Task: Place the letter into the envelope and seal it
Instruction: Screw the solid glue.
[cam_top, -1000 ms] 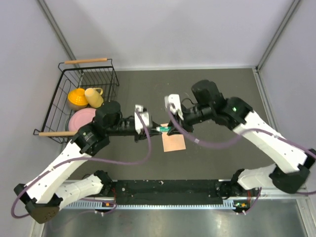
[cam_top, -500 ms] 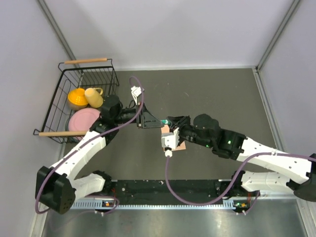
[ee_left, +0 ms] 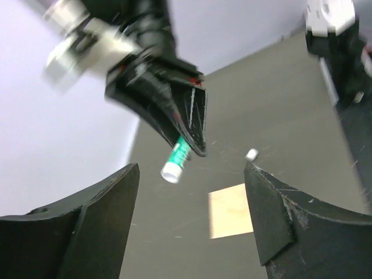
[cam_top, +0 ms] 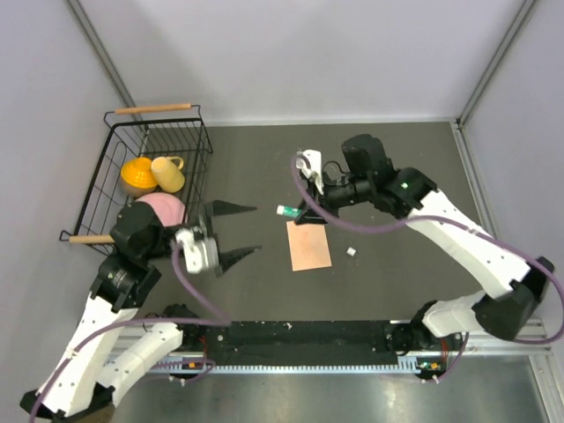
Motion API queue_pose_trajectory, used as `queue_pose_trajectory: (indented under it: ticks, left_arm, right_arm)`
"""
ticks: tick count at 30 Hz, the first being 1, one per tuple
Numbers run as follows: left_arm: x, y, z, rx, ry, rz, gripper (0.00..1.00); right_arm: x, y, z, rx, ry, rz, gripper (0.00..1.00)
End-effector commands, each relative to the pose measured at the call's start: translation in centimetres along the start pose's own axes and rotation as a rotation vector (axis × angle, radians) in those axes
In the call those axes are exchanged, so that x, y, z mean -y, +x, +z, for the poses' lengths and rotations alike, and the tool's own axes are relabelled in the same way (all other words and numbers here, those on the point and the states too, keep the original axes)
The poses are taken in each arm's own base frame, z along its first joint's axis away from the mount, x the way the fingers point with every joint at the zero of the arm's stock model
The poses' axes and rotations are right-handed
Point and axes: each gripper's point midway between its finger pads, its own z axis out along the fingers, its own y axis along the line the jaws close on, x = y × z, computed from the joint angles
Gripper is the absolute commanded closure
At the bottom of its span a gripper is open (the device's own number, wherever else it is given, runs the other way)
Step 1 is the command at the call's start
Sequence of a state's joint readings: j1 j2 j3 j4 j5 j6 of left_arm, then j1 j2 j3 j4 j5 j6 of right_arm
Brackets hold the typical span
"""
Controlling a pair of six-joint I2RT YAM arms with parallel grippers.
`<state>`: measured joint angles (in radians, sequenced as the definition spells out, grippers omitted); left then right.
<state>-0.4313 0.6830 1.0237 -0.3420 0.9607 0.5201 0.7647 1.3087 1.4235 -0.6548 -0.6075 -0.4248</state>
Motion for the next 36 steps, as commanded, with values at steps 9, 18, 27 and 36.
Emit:
queue_pose_trajectory:
  ticks: [9, 18, 27, 36]
  left_arm:
    - [2.1, 5.5, 3.6, -0.19, 0.195, 0.707, 0.33]
    - [2.6, 5.9, 4.2, -0.221, 0.204, 0.57, 0.77]
    - [3.5, 4.5, 5.5, -0.224, 0.205, -0.225, 0.98]
    - [1.3, 4.2, 7.2, 0.022, 0.349, -1.326, 0.95]
  right_arm:
    - [-8.5, -2.5, -0.4, -0.005, -0.655, 0.692, 1.0]
    - [-7.7, -2.3, 0.0, -0.008, -0.541, 0.624, 1.0]
    - [0.1, -3.1, -1.8, 0.003, 0.016, -0.014, 1.0]
    - [-0.3, -3.6, -2.2, 0.035, 0.406, -0.987, 1.0]
